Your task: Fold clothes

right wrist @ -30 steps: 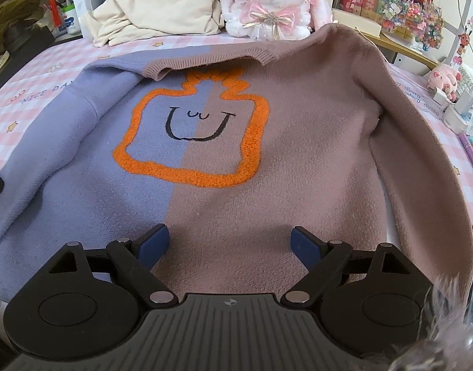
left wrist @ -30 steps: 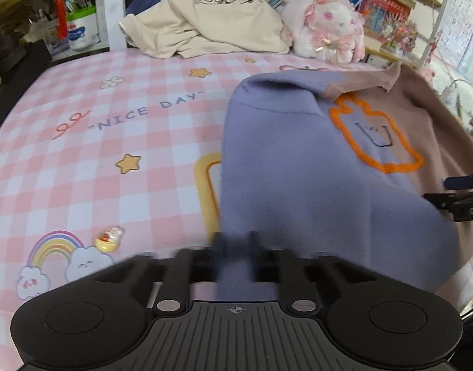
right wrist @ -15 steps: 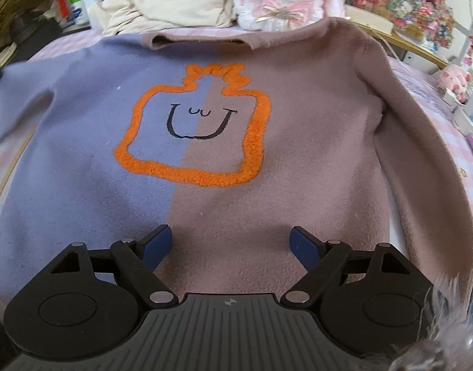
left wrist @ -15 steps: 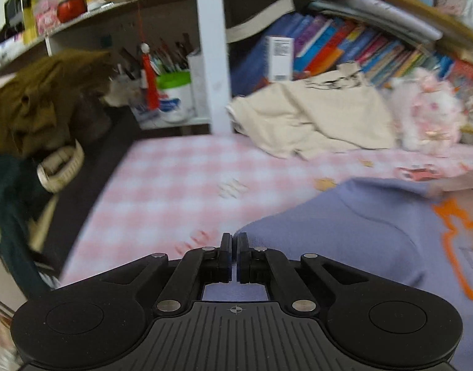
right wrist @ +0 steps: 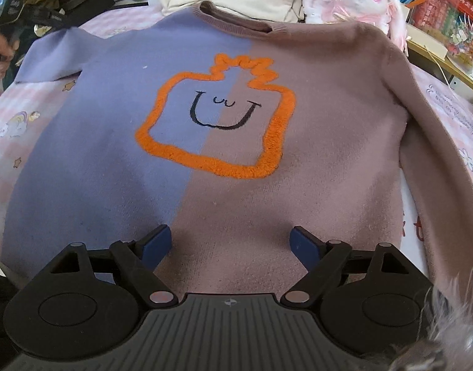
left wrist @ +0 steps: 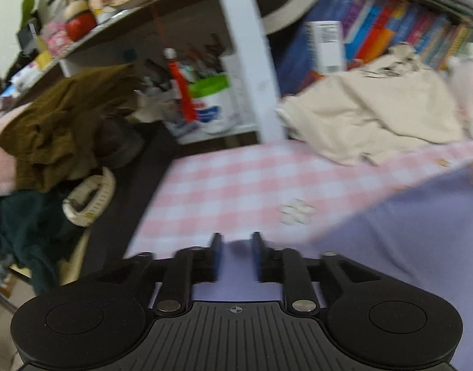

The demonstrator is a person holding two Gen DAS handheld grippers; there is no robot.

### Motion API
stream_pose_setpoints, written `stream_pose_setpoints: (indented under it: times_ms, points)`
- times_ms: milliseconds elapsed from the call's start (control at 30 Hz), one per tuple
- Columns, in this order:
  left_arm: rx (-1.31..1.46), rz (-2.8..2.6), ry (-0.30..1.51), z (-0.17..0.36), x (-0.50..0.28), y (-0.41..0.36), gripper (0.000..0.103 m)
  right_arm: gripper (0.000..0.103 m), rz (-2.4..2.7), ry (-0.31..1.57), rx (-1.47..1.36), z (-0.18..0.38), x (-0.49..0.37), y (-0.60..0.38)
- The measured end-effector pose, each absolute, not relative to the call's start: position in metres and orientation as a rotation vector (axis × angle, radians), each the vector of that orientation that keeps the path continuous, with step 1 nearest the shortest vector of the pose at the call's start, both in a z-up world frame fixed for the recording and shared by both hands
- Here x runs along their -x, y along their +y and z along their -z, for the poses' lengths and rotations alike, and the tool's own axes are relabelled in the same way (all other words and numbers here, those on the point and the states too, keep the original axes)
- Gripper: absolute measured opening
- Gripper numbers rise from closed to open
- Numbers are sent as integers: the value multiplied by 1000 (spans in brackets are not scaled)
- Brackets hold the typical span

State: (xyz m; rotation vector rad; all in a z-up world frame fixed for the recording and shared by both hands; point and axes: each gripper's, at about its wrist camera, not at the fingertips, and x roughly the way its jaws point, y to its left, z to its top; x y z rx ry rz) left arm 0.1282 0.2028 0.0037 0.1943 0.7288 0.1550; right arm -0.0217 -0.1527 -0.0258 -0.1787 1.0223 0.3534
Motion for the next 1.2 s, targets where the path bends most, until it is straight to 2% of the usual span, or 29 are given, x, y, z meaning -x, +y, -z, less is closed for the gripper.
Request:
stream_pose_setpoints:
  times_ms: [33,100,167,367,467,767,900,1000,1067,1100,1133,1167,1200]
  points:
    - [-196,-126,720,-4,-118,195,41,85,-355,1020,176,26,22,-154]
    - [-167,-35,720,-5,-95,176,60,86,-360,1009,177,27,23,-154]
    - [-125,70,731,-4,-72,155,64,87,-371,1002,180,28,23,-155]
    - [-104,264,784,12,-17,83,70,86,-421,986,209,27,21,-158]
    - [-153,287,812,21,-5,50,72,86,-422,919,236,16,22,-167]
    - [-168,228,831,23,13,6,84,84,-278,731,355,-16,12,-239]
    - [-152,166,854,27,15,-4,85,83,-219,703,417,-24,1,-280]
    - [-154,127,872,30,19,-12,85,73,-213,739,427,-18,-13,-303]
    - [-165,102,878,31,21,-19,86,58,-242,776,425,-13,-22,-312]
    - [-170,91,880,31,21,-21,86,54,-256,795,424,-10,-27,-317]
    - [-173,80,882,31,22,-24,86,44,-271,814,424,-7,-31,-321]
    - [-177,69,884,30,23,-26,87,27,-293,836,424,-5,-36,-325]
    - [-178,59,885,30,24,-28,87,18,-318,859,420,-3,-41,-328]
